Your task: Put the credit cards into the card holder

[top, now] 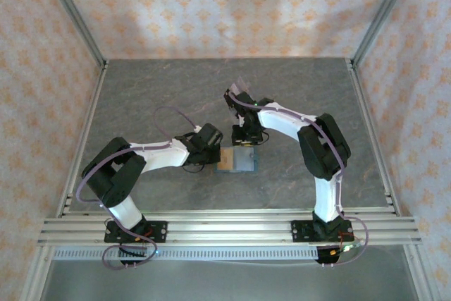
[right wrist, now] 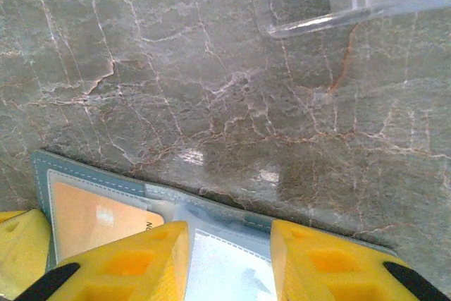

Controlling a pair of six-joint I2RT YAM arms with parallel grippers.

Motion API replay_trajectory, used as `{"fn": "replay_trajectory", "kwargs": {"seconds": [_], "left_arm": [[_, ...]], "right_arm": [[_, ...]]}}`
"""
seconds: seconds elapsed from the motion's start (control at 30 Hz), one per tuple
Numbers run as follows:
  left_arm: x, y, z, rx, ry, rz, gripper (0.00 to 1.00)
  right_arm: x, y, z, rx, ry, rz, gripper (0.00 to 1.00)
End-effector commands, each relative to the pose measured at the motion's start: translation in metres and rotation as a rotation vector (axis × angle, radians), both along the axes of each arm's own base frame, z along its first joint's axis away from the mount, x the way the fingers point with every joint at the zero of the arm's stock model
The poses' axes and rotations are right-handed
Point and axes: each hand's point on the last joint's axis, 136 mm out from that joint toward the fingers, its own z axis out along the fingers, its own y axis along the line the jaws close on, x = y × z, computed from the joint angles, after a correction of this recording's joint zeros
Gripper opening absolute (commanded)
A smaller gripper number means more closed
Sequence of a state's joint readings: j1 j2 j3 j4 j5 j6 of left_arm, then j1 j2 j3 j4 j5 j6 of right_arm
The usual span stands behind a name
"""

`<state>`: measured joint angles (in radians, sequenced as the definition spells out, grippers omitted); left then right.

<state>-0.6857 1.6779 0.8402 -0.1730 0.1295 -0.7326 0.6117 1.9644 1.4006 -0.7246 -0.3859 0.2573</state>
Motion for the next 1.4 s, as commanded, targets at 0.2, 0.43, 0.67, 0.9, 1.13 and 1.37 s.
{"fn": "replay_trajectory", "kwargs": {"seconds": [0.2,0.43,0.67,0.9,1.13,1.37], "left_arm": [[-0.045,0.021,-0.048,0.104,0.19,-0.037,0.01],[-0.045,0.021,-0.049,0.101,0.189,-0.033,0.02],[-0.045,0.021,-0.048,0.099,0.189,-0.034,0.02],[-0.044,0.021,-0.048,0.097,0.187,-0.034,0.02],[-0.044,0.02,-0.047,0.093,0.186,-0.037,0.02],[-0.045,0.024,-0.039,0.095,0.172,-0.018,0.02]], "right_arm": [[-0.011,-0.007,0.004,-0.011,0.028,0.035,0.34],[-0.023,0.003,0.009,0.056,0.08,0.067,0.32],[-0.035,0.012,0.009,0.129,0.13,0.062,0.33],[-0.038,0.034,0.021,0.284,0.163,0.011,0.43],[-0.032,0.049,0.027,0.392,0.167,-0.069,0.46],[-0.017,0.057,0.027,0.428,0.128,-0.149,0.5]]}}
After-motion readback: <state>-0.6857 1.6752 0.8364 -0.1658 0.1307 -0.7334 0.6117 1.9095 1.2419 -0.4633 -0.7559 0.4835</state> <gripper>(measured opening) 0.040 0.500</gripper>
